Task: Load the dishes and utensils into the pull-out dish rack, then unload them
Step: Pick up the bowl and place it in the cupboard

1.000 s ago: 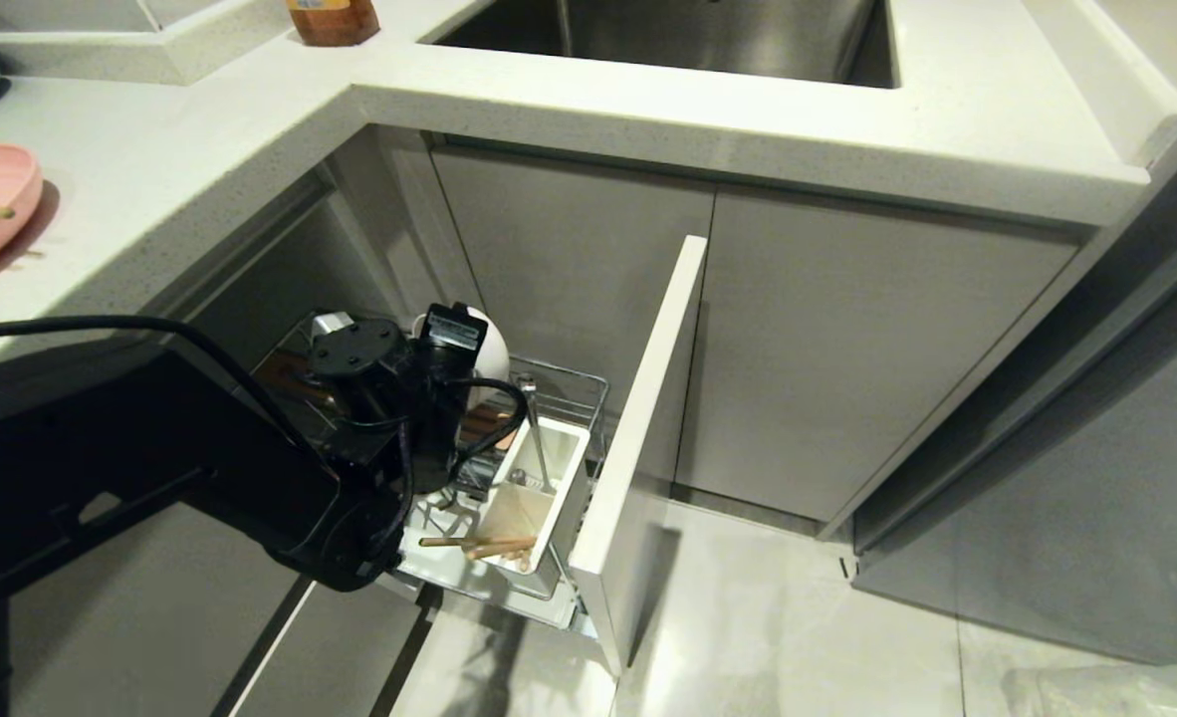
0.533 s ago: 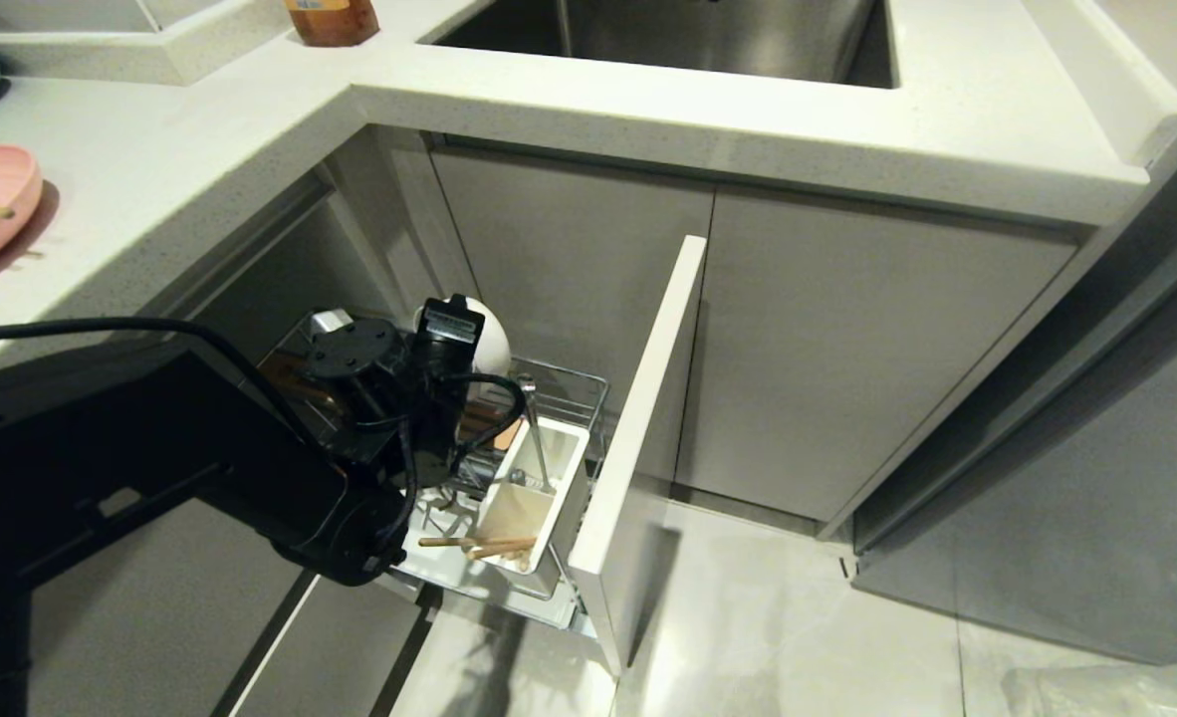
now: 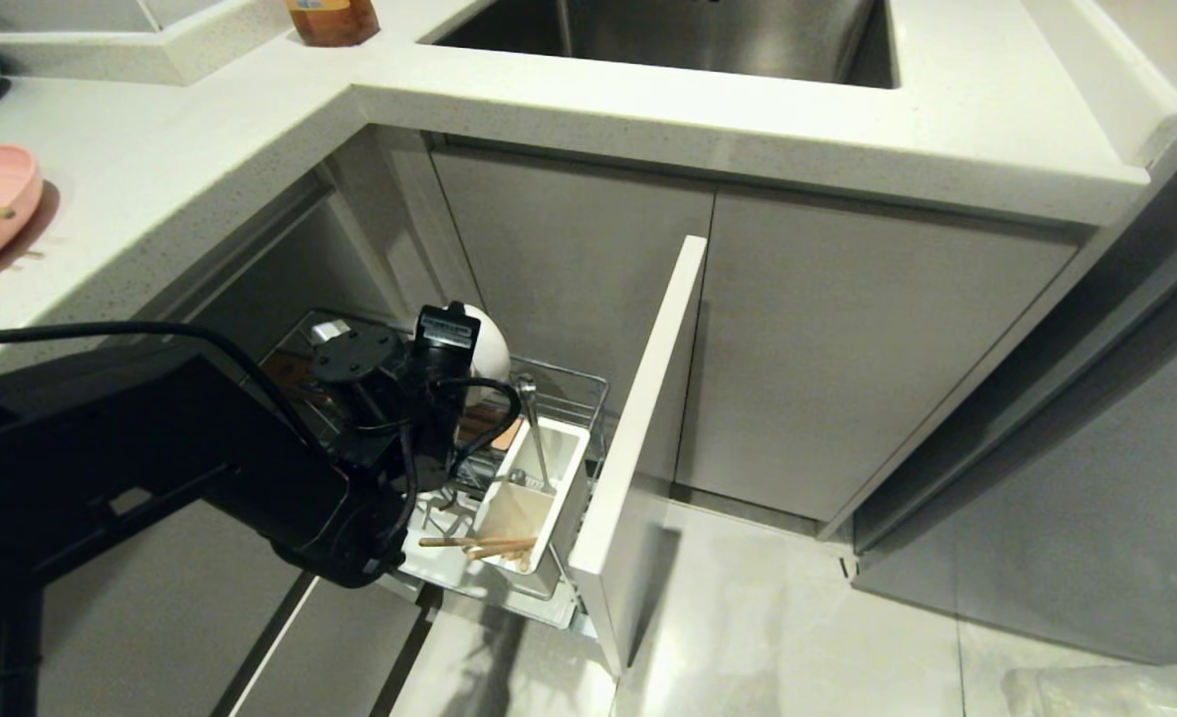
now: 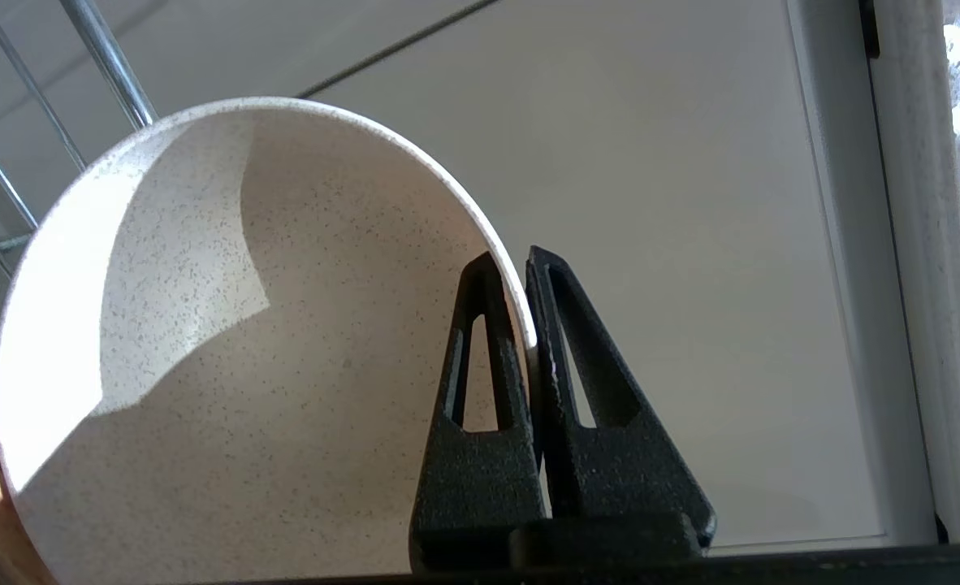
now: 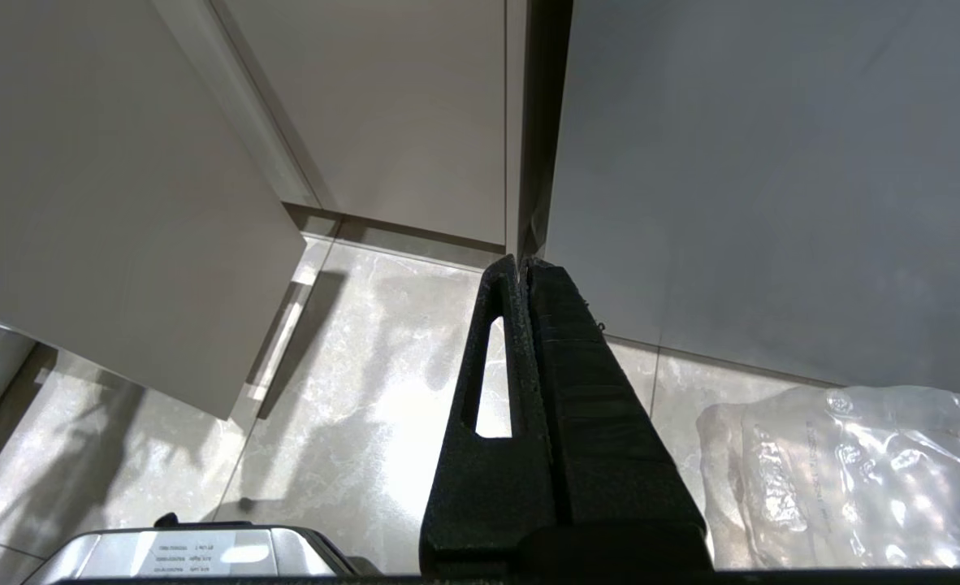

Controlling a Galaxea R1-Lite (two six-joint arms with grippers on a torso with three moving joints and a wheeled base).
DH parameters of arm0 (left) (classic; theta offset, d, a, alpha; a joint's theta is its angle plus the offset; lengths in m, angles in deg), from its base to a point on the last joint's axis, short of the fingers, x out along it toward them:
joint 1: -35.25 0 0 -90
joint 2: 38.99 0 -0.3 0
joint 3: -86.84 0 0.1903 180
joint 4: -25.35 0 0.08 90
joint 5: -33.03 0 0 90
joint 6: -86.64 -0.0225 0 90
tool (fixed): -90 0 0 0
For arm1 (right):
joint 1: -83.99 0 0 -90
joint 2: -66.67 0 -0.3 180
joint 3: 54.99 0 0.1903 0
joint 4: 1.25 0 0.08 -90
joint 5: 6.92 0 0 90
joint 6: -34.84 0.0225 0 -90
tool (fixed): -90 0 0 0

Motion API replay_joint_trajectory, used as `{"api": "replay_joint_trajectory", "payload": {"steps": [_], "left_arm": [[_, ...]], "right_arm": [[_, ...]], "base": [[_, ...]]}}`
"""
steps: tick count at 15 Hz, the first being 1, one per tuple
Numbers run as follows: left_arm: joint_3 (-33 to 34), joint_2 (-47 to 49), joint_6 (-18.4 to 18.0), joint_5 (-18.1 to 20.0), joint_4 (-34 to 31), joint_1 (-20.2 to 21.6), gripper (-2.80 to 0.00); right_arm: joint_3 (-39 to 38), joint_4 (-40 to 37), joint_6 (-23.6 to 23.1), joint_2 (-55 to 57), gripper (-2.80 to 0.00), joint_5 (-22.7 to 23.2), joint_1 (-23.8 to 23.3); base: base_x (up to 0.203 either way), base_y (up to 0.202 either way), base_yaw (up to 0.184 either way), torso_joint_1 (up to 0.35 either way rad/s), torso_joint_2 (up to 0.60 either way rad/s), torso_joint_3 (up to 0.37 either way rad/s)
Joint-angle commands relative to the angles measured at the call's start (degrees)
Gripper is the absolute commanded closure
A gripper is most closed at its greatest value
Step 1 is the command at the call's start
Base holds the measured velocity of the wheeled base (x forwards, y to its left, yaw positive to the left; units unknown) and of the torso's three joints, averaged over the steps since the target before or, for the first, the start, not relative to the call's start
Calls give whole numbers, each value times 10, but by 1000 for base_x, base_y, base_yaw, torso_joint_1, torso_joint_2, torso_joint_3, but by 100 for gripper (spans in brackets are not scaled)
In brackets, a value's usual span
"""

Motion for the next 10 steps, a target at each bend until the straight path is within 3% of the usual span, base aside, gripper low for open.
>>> {"api": "replay_joint_trajectory", "payload": {"steps": [1, 7, 10], "left_arm": [[1, 1, 6, -2, 3, 3, 0], [5, 9, 9, -16, 0, 3, 0], [6, 11, 32, -18, -2, 3, 0]], "right_arm": [[-1, 0, 0, 0, 0, 0, 0], [-2, 0, 0, 0, 0, 0, 0], [-1, 0, 0, 0, 0, 0, 0]], "base": [[0, 0, 0, 0, 0, 0], [0, 0, 0, 0, 0, 0], [0, 0, 0, 0, 0, 0]]}}
